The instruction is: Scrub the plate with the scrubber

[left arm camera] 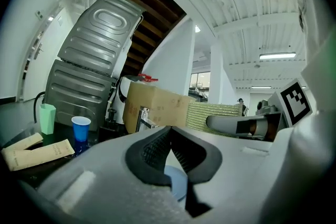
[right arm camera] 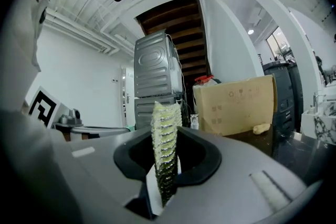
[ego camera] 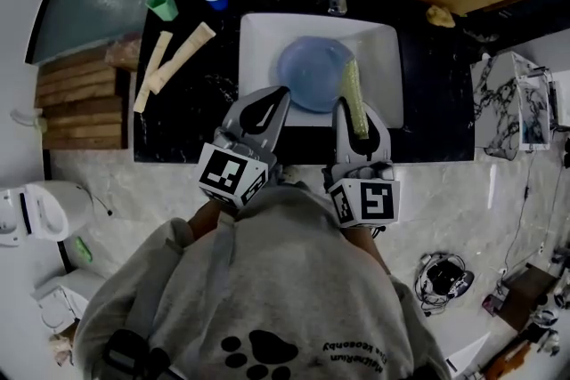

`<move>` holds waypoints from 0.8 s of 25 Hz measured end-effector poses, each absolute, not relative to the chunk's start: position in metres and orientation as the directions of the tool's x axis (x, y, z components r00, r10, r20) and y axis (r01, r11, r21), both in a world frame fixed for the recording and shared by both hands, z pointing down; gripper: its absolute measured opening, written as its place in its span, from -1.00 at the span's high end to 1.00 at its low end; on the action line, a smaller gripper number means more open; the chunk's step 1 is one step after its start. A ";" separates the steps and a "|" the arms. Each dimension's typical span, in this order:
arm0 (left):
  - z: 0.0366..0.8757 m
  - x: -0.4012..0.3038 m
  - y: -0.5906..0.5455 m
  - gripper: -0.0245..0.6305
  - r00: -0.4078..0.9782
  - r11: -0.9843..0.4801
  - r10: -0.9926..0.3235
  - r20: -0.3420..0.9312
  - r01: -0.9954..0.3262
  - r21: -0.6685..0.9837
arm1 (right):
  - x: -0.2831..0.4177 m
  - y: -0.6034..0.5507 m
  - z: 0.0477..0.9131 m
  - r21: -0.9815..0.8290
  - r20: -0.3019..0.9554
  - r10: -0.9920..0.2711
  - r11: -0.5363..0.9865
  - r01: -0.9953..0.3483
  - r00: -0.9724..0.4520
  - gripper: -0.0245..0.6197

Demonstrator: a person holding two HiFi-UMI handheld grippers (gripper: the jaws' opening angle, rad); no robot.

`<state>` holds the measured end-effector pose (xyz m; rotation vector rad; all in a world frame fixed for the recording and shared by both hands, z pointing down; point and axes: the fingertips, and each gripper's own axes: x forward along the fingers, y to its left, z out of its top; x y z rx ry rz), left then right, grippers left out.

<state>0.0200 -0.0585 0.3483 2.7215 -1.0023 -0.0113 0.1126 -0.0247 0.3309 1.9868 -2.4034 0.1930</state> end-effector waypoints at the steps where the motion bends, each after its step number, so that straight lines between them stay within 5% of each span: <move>1: 0.352 0.019 -0.065 0.92 0.765 -0.734 -0.639 0.080 -0.637 0.234 | 0.111 -0.032 0.333 -0.080 0.101 -0.976 0.187 -0.979 -0.194 0.70; 20: 0.419 0.030 -0.132 0.92 0.786 -0.709 -0.591 0.180 -0.613 0.350 | 0.103 -0.105 0.397 -0.075 0.276 -0.932 0.222 -0.972 -0.234 0.70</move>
